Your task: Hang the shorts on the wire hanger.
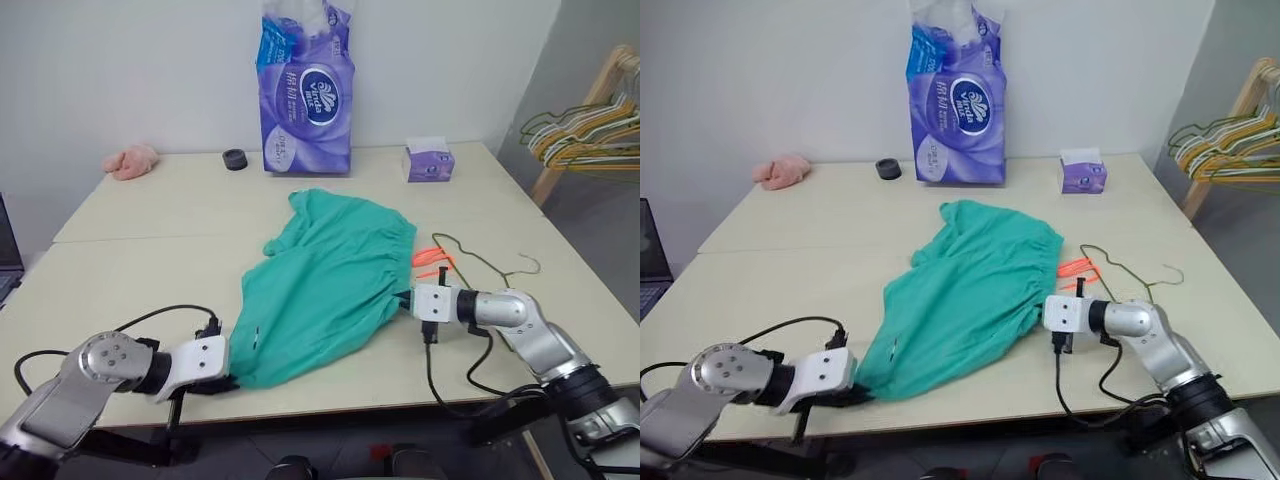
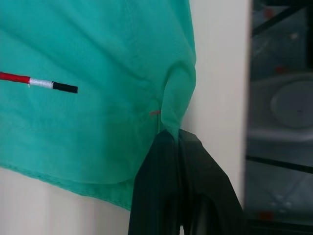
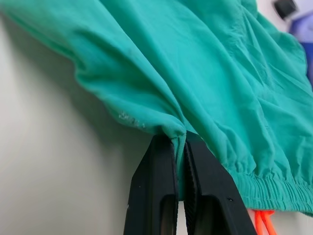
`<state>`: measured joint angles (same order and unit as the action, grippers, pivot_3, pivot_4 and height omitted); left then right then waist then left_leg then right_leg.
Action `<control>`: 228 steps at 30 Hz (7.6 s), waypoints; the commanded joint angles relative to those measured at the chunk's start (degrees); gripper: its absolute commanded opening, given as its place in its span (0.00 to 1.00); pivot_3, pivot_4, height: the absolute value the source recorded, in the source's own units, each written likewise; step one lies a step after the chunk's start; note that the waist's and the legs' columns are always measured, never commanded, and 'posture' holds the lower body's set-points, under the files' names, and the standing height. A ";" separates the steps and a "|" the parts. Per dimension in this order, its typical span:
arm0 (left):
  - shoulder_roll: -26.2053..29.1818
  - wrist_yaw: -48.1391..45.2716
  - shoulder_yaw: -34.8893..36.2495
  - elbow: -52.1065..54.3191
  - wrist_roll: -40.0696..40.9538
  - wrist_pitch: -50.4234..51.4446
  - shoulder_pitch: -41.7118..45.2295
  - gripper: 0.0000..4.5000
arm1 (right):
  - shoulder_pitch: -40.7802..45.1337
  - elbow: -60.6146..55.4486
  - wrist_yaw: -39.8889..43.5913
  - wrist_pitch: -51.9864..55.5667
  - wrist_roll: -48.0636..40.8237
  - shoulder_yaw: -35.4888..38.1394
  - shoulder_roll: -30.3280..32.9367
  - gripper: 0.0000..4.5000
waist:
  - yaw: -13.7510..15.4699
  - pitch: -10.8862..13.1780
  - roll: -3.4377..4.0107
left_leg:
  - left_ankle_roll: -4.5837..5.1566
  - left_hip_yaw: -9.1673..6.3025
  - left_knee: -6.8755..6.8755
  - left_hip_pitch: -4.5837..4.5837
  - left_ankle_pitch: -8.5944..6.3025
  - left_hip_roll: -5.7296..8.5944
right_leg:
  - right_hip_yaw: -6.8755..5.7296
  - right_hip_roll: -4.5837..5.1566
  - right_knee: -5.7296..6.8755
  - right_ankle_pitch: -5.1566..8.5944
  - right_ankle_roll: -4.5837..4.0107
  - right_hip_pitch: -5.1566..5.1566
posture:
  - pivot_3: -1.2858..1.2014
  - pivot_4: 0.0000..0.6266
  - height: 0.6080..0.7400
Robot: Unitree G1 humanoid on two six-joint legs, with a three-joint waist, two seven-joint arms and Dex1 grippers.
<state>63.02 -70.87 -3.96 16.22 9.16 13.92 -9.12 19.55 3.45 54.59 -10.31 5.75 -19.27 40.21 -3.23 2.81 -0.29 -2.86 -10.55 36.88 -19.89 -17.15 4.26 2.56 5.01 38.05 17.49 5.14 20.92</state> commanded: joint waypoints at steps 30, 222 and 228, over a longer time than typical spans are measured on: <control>-19.07 15.80 11.49 9.11 19.85 15.66 11.47 0.93 | -8.19 -8.28 9.95 18.81 -17.33 22.39 15.71 1.00 | 2.93 0.04 -0.10 | 0.03 -0.02 0.17 0.08 0.04 -0.03 | -0.21 0.01 -0.09 -0.04 -0.01 -0.51 | 0.49 0.00 1.00; -18.29 5.14 7.88 -14.14 16.01 14.04 28.47 0.48 | -22.17 -30.64 2.06 77.85 -27.60 33.67 8.55 0.00 | -6.02 -1.21 0.22 | 0.11 -0.05 0.30 0.00 -0.03 -0.05 | -0.04 0.24 -0.86 -0.28 0.34 -0.80 | 0.42 0.00 1.00; -17.66 4.92 8.80 -14.85 16.90 15.73 30.37 0.48 | -19.46 -27.57 -0.86 85.32 -32.85 37.36 6.84 0.00 | -5.96 -1.25 0.33 | 0.12 -0.07 0.27 0.05 -0.03 -0.01 | -0.04 0.19 -0.84 -0.28 0.34 -0.78 | 0.43 0.00 1.00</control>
<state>44.34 -65.85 3.39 0.45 24.87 29.08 19.53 -1.41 -23.52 53.85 73.17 -24.59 14.91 46.66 -9.19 1.56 0.04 -2.75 -10.61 37.16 -19.85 -17.18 4.25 2.54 5.21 37.20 17.21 5.49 20.14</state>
